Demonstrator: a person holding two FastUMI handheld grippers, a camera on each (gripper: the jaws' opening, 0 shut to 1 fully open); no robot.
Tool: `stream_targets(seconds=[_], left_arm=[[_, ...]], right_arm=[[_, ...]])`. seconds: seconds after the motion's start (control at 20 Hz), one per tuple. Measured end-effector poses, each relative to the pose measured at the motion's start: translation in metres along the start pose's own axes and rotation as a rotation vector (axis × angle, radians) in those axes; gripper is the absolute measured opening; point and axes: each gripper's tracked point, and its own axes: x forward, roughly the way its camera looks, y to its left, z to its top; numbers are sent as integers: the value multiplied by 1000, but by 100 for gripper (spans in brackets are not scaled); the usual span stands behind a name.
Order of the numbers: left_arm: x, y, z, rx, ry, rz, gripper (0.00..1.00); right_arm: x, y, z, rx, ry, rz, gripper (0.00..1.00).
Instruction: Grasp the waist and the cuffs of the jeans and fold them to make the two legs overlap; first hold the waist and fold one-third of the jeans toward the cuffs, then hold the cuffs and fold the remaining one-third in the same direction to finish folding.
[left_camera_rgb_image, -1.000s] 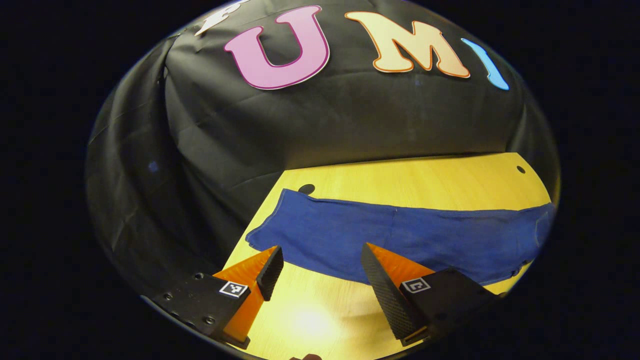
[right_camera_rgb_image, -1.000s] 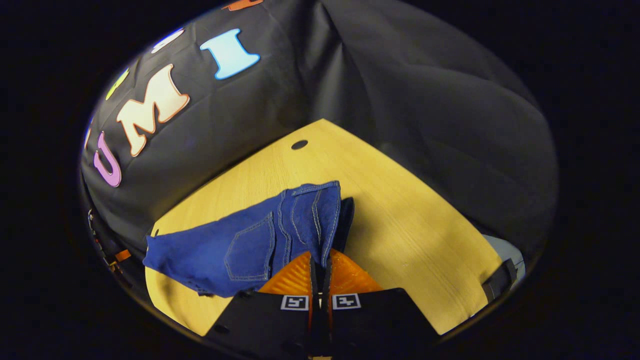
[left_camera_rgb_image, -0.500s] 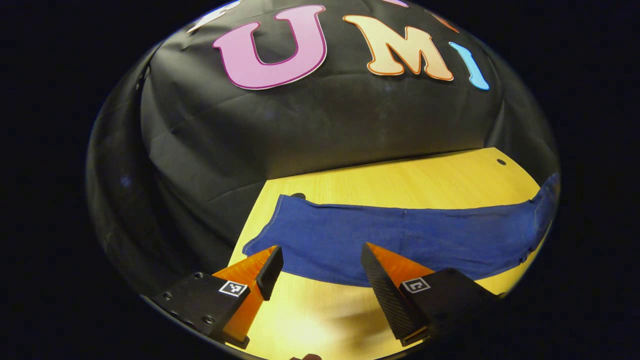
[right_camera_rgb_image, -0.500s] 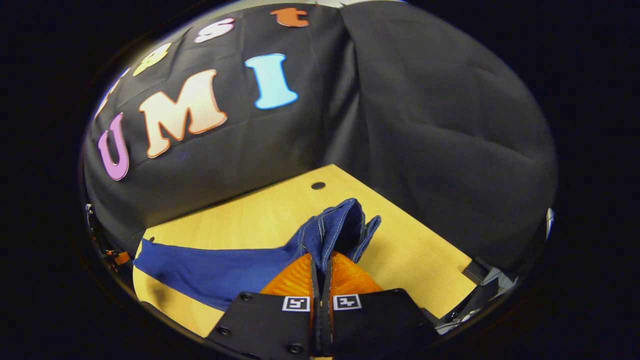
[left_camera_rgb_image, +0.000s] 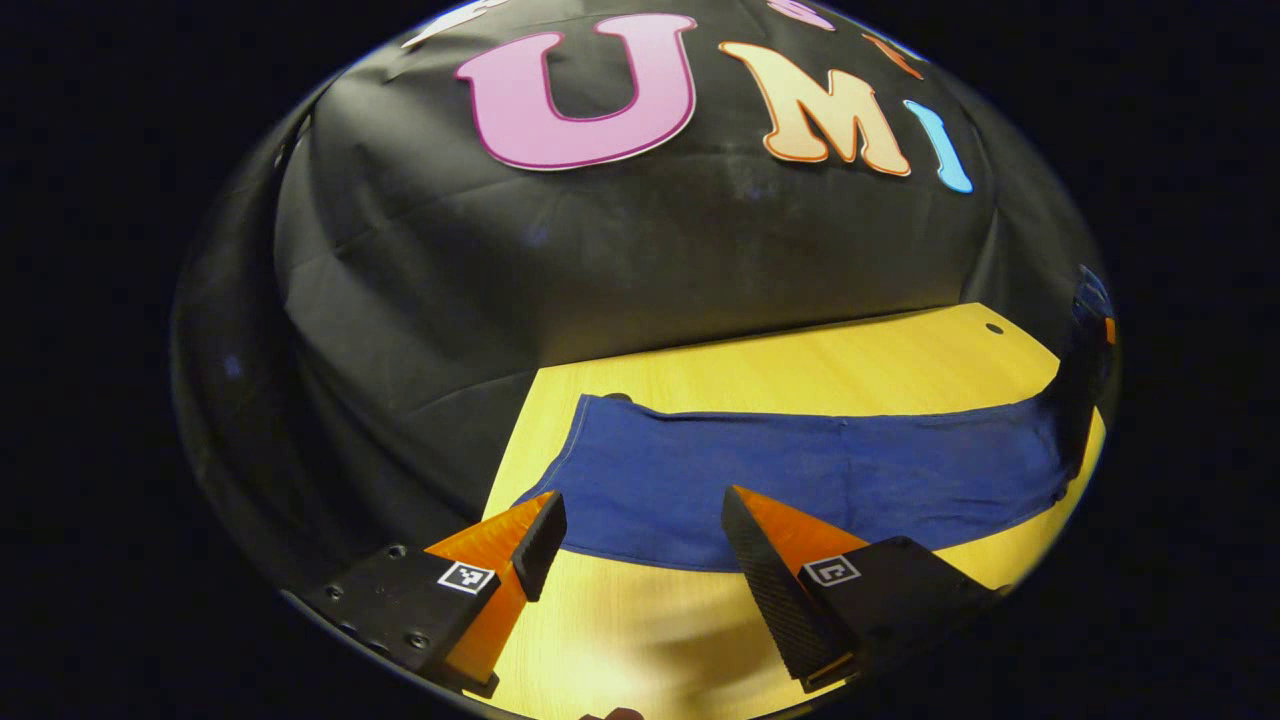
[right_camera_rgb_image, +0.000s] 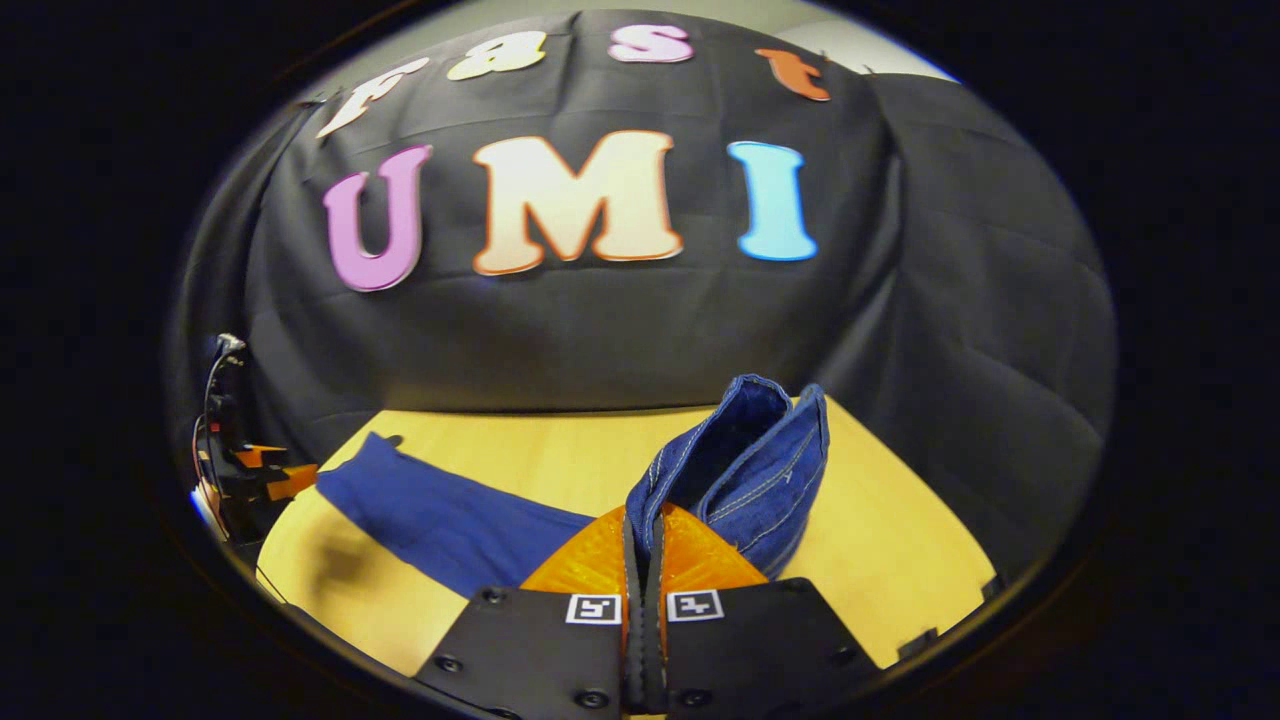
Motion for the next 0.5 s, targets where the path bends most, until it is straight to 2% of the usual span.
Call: stream_targets(seconds=[0.2,0.35,0.5], left_arm=[[7,24,-10,-20,0,32,96],[13,41,-17,-31,4,58,96],[17,54,-19,-45,4,78,96]], right_arm=[[45,86,-36,-12,61,203,2],[73,134,-63,40,118,359,2],[100,164,-94,131,200,418,2]])
